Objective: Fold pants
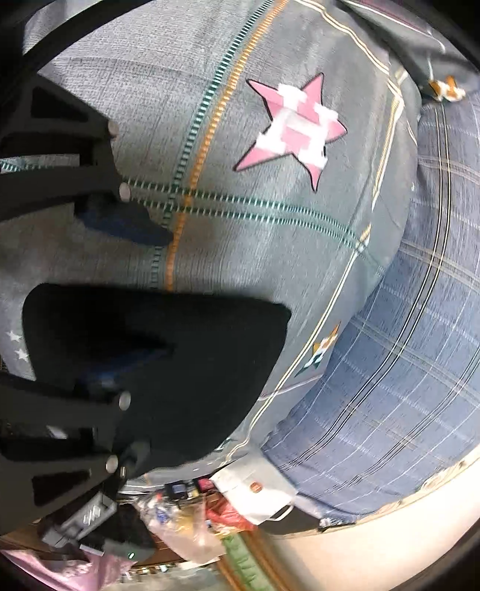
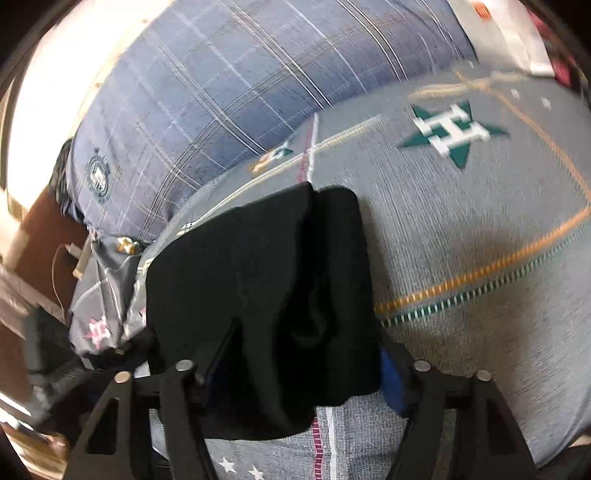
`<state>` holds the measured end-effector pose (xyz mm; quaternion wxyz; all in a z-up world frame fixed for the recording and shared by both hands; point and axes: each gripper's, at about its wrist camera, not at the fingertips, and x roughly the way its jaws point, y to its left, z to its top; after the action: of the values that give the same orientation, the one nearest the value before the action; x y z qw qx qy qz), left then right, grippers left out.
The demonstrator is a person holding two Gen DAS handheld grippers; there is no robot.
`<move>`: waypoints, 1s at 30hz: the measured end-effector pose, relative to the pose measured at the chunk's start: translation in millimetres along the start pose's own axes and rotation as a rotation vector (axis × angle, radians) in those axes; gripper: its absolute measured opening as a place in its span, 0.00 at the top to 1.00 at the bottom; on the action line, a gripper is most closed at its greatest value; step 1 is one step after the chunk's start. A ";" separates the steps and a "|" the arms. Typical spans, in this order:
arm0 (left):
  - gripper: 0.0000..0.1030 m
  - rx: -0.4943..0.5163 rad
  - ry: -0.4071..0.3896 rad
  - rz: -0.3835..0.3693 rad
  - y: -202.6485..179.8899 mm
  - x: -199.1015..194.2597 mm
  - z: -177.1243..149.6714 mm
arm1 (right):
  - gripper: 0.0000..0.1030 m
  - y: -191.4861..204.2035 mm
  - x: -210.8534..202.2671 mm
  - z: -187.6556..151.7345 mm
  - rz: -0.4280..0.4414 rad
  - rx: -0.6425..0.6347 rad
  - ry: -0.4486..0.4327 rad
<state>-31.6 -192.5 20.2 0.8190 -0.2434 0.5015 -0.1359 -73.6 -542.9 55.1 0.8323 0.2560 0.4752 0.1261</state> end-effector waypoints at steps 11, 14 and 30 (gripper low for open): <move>0.43 -0.025 0.045 -0.087 3.5 10.0 2.9 | 0.44 -10.1 15.7 30.3 0.021 0.047 0.093; 0.46 -0.041 0.065 -0.137 4.1 15.9 4.4 | 0.53 -17.0 17.8 26.1 0.064 0.081 0.076; 0.73 -0.013 -0.009 -0.198 -3.6 -30.3 5.9 | 0.62 9.3 -7.6 4.9 0.197 0.036 -0.021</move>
<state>-40.2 -179.9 47.3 0.8022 -0.2976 0.4722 -0.2120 -73.0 -540.1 67.8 0.8161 0.3178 0.4411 0.1961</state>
